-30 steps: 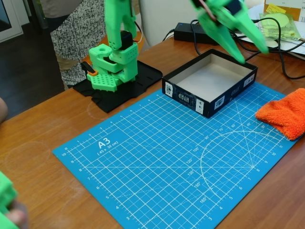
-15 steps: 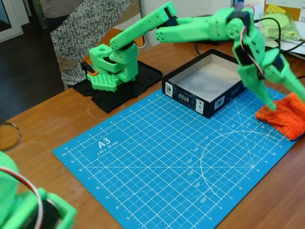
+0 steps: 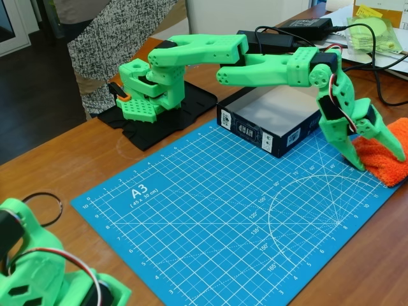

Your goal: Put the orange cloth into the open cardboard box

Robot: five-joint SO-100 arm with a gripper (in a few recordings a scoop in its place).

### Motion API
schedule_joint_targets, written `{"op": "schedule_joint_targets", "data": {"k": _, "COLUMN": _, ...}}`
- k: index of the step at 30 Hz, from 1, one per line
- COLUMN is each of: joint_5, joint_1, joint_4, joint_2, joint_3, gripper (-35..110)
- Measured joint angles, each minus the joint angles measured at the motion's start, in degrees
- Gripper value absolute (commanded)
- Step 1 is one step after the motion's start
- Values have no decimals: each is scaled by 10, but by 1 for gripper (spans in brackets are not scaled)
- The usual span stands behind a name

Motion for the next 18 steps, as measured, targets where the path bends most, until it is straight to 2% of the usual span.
{"op": "schedule_joint_targets", "data": {"k": 4, "joint_5": -12, "joint_1": -14, "joint_4": -4, "joint_2": 0, "joint_3": 4, "gripper": 33}}
{"op": "schedule_joint_targets", "data": {"k": 5, "joint_5": -24, "joint_1": -19, "joint_4": -4, "joint_2": 1, "joint_3": 10, "gripper": 26}}
{"op": "schedule_joint_targets", "data": {"k": 7, "joint_5": -46, "joint_1": -26, "joint_4": -4, "joint_2": 5, "joint_3": 18, "gripper": 3}}
{"op": "schedule_joint_targets", "data": {"k": 8, "joint_5": -55, "joint_1": -30, "joint_4": -8, "joint_2": 7, "joint_3": 22, "gripper": -1}}
{"op": "schedule_joint_targets", "data": {"k": 18, "joint_5": -40, "joint_1": -34, "joint_4": 5, "joint_2": 11, "joint_3": 25, "gripper": -1}}
